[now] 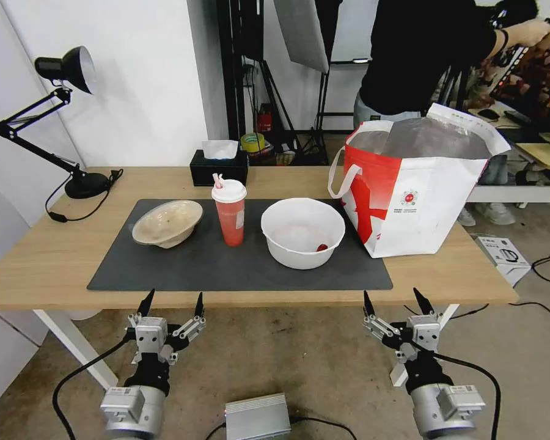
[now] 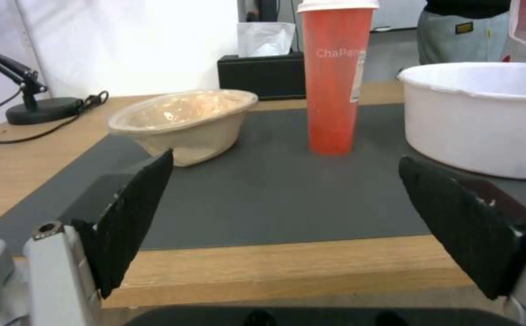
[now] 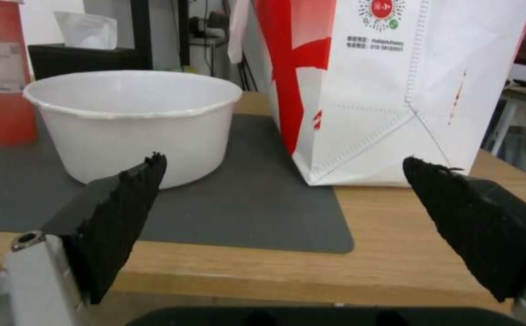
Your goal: Pick up the trash from the table and place it into the takeout bag.
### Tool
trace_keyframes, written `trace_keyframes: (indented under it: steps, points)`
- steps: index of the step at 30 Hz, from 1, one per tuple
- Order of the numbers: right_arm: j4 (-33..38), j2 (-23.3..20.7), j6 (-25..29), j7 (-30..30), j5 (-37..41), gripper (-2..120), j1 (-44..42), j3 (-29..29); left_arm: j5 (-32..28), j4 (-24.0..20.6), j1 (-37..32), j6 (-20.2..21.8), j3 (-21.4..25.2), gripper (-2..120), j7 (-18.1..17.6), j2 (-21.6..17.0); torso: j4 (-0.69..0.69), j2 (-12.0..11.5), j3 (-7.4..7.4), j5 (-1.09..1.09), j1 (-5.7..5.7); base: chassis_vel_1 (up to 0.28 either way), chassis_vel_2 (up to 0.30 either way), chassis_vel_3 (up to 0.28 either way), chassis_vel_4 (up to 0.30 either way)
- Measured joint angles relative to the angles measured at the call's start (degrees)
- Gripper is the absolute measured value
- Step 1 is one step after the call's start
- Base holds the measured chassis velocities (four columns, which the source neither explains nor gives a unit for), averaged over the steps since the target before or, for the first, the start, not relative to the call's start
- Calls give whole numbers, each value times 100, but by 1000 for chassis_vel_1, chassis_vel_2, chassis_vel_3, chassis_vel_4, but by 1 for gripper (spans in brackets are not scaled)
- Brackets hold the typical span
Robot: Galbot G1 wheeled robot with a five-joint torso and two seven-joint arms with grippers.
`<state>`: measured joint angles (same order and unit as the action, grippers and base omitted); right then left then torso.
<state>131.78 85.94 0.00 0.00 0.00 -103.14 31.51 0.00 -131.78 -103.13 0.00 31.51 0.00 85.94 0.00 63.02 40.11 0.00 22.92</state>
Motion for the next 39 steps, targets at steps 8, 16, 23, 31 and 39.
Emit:
trace_keyframes:
  steps: [8, 16, 23, 31, 39]
  points:
    - [0, 0, 0, 0, 0, 100, 0, 0, 0, 0, 0, 0, 0, 100, 0, 0, 0, 0, 0, 0, 0, 0, 0, 0, 0]
    - [0, 0, 0, 0, 0, 100, 0, 0, 0, 0, 0, 0, 0, 100, 0, 0, 0, 0, 0, 0, 0, 0, 0, 0, 0]
    - [0, 0, 0, 0, 0, 100, 0, 0, 0, 0, 0, 0, 0, 100, 0, 0, 0, 0, 0, 0, 0, 0, 0, 0, 0]
    - [261, -402, -542, 79, 291, 100, 73, 76, -84, -367, -123, 3, -376, 100, -859, -252, 0, 0, 0, 0, 0, 0, 0, 0, 0]
    - [803, -1199, -1674, 253, 893, 100, 237, 242, -208, -878, -298, -2, -892, 100, -2040, -603, -1, 0, 0, 1, 0, 0, 0, 0, 0]
